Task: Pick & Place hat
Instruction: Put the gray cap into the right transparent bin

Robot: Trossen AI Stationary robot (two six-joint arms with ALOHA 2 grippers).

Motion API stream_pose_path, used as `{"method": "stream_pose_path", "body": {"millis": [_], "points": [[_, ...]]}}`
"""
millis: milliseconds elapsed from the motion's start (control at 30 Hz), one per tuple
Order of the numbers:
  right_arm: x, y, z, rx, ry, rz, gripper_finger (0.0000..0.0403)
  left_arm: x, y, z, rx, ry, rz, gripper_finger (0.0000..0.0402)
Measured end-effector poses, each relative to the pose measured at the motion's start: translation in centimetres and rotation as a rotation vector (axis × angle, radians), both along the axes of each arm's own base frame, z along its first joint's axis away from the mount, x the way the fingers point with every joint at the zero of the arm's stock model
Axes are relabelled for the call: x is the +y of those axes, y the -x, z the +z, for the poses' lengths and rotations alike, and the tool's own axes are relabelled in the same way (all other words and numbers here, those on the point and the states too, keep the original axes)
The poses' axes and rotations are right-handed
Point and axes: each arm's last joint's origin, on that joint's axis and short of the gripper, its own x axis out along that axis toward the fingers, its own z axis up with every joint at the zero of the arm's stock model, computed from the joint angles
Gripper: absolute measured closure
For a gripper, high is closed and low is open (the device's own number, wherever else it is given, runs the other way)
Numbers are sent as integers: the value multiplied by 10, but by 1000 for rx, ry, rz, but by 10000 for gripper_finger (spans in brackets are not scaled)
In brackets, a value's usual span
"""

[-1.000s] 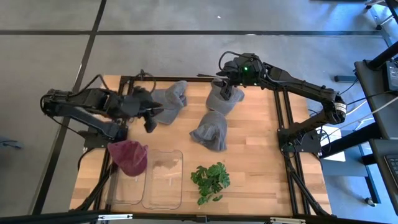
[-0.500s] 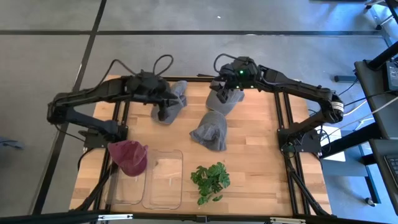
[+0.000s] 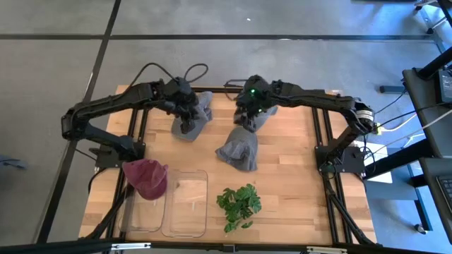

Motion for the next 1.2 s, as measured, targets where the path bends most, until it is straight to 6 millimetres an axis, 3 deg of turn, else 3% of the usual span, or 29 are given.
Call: {"method": "stream_pose_path", "body": {"millis": [367, 1033, 1200], "points": [[25, -48, -79, 75, -30, 289, 189, -1, 1, -1, 4, 59, 62, 302], [31, -65, -124, 96, -113, 376, 190, -17, -2, -3, 28, 82, 17, 302], [30, -66, -133, 137, -118, 342, 231, -20, -1, -4, 51, 94, 15, 300]]}}
